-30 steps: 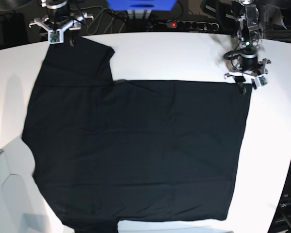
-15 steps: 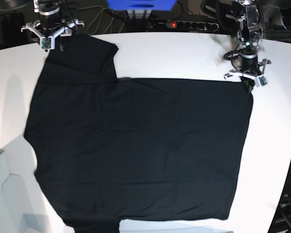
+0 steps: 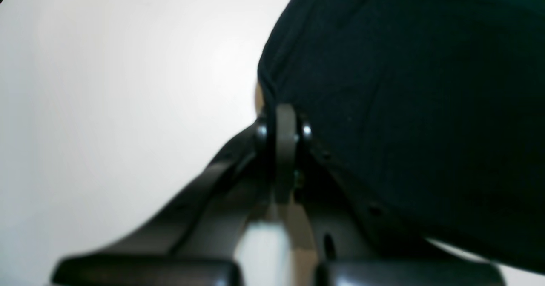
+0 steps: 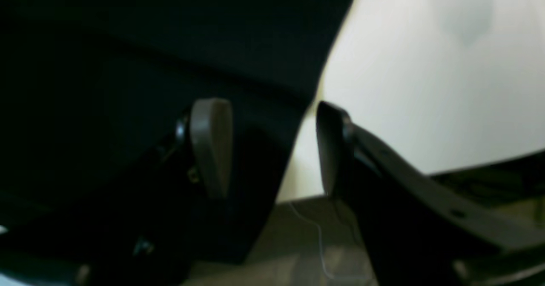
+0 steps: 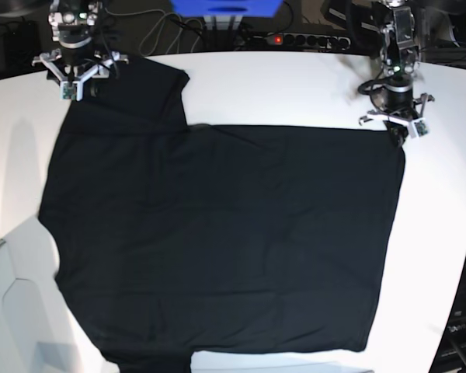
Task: Fold the T-shirt properly
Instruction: 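Lower both grippers and pinch the shirt's collar-edge corners, then lift the shirt edge with both grippers and pull it back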
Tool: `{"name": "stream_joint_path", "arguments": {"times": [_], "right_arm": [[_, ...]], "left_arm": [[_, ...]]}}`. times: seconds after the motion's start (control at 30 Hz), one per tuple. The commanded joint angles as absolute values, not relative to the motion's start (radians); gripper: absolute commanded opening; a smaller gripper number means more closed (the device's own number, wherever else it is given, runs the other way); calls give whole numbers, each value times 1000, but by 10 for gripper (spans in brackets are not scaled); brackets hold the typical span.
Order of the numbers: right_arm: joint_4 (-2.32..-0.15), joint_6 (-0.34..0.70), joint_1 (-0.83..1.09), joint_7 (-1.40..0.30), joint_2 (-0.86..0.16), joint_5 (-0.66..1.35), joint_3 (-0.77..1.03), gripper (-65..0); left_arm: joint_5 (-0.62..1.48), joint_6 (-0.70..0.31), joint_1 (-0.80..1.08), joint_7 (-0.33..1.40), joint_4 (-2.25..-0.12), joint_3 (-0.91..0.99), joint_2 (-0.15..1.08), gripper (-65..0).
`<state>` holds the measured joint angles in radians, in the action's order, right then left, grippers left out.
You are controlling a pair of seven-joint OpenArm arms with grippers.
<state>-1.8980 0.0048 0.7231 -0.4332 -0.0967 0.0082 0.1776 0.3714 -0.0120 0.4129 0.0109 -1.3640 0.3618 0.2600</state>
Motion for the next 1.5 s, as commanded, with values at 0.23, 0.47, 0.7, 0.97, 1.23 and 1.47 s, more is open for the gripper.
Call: {"name": "stream_joint_path", "arguments": {"times": [0.23, 0.47, 0.7, 0.97, 1.23, 1.47], "right_arm": [[-1876, 7, 714, -414, -97, 7, 214, -320], [-1873, 120, 716, -415, -93, 7, 214, -344], [-1817, 163, 714, -412, -85, 7, 216, -406], [-1830, 165, 714, -407, -85, 7, 217, -650], [-1952, 165, 710, -406, -79, 7, 280, -650], [-2025, 165, 705, -404, -81, 7, 341, -650]], "left_arm": [[371, -5, 420, 10, -1377, 372, 271, -649], [371, -5, 420, 10, -1377, 372, 271, -649], [371, -5, 421, 10, -1377, 372, 269, -649], [371, -5, 435, 8, -1386, 374, 269, -649], [371, 1, 478, 8, -1474, 375, 269, -649], [371, 4, 518, 8, -1566, 377, 269, -649]]}}
